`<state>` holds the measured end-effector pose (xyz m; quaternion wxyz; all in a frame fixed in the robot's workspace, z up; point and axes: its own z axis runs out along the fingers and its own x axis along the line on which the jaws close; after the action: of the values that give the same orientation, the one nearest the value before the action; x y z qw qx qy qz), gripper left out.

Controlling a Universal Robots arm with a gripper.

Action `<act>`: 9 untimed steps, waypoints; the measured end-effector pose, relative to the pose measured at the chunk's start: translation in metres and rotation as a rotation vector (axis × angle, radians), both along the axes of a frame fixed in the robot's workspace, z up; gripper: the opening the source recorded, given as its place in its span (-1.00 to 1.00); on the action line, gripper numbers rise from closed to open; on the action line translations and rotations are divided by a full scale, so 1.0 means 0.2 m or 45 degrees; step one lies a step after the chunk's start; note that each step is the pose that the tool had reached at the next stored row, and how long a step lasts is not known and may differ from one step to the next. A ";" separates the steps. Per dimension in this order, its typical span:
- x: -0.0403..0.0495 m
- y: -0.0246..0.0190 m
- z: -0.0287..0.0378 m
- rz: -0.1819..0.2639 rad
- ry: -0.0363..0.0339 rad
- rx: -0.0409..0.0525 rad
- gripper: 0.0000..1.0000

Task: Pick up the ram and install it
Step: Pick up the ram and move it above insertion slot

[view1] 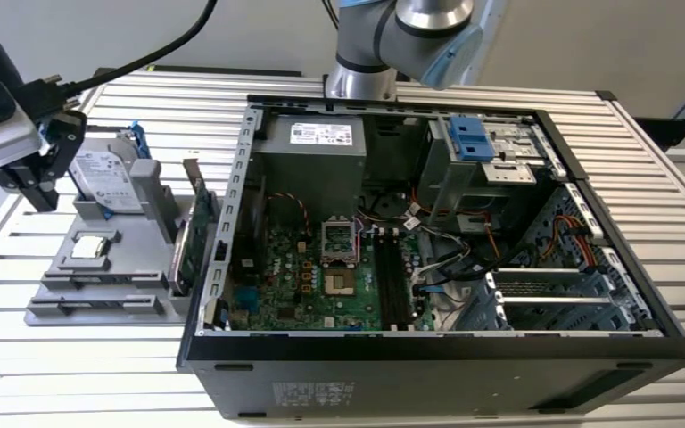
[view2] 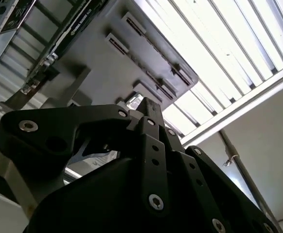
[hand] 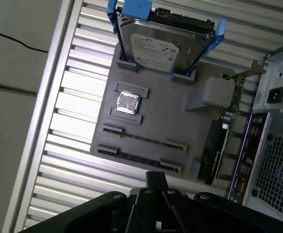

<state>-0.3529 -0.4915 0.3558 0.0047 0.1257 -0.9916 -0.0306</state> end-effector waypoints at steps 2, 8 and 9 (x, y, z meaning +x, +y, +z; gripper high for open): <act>0.000 0.000 0.000 0.028 0.0000 0.000 -1.00; 0.000 0.000 0.000 0.116 -0.0001 0.000 -1.00; 0.000 0.000 0.000 0.132 0.0000 0.000 -1.00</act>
<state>-0.3529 -0.4915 0.3558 0.0063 0.1768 -0.9838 -0.0302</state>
